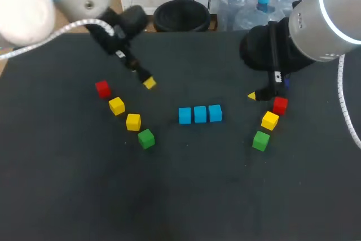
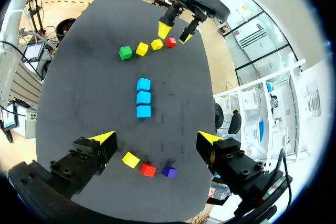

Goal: Place the blue cubes, place green cubes on the blue cubes, place the yellow cubes on the green cubes, then place the red cubes on the yellow cubes, and place purple cube on the red cubes.

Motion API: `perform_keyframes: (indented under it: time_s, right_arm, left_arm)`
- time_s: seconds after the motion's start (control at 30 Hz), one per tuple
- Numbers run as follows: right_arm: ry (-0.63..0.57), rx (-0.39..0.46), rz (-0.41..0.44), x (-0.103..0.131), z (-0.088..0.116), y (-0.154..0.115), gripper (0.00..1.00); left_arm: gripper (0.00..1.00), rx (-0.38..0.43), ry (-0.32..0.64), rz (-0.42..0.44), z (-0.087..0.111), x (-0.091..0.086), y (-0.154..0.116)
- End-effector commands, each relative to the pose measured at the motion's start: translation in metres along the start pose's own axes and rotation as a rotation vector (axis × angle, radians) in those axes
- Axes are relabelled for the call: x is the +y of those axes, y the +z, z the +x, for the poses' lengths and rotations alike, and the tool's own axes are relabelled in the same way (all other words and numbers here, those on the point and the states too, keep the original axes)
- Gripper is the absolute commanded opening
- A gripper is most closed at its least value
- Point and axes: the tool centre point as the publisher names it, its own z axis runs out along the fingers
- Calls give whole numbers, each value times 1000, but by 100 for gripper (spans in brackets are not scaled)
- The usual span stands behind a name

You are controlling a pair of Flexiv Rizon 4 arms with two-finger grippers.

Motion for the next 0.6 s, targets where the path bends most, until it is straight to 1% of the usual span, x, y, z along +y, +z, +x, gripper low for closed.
perform_keyframes:
  time_s: [0.03,0.6]
  right_arm:
    - [2,1,7,2,0,1,100]
    - [2,1,7,2,0,1,100]
  left_arm:
    - [100,-394,-54,-19,20,1,-18]
    - [100,-394,-54,-19,20,1,-18]
